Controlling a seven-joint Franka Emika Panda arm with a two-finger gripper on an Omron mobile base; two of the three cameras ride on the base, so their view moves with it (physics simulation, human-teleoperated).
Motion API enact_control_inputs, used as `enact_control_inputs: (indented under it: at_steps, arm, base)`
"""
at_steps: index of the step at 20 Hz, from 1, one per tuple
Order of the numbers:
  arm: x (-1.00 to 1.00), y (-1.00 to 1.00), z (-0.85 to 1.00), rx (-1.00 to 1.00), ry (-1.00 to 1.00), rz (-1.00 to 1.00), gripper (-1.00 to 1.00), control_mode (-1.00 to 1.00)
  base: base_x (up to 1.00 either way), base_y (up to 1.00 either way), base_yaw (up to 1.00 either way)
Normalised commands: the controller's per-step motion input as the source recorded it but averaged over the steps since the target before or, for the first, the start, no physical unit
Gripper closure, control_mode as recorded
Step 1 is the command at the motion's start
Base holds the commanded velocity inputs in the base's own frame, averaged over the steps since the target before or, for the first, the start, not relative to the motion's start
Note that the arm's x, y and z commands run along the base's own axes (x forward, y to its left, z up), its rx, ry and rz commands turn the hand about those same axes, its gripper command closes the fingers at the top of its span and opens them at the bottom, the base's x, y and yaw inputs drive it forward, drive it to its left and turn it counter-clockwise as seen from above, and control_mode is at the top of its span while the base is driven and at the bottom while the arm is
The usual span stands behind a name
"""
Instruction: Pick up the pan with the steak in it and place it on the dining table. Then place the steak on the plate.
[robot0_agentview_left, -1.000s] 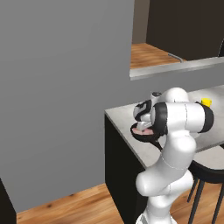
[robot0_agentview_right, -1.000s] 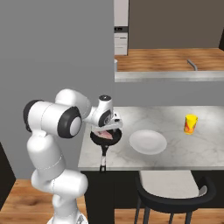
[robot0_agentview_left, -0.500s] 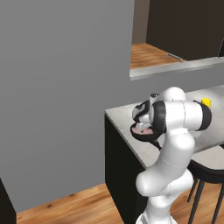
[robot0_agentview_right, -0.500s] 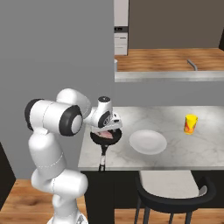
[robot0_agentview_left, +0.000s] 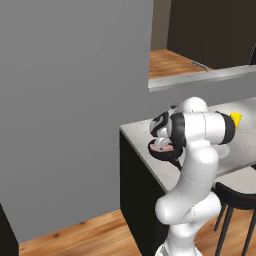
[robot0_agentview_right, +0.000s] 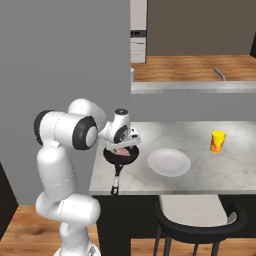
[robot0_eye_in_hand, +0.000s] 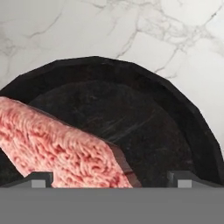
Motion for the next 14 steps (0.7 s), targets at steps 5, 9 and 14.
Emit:
enact_control_inputs:
  at_steps: [5, 9, 14]
  arm:
    - [-0.22, 0.0, -0.31, -0.01, 0.0, 0.03, -1.0, -1.0]
    - [-0.14, 0.0, -0.14, -0.01, 0.0, 0.01, -1.0, -1.0]
    - [-0.19, 0.02, -0.04, -0.02, -0.02, 0.01, -1.0, -1.0]
  base:
    - [0.0, 0.0, 0.0]
    - [0.0, 0.0, 0.0]
    - [0.0, 0.0, 0.0]
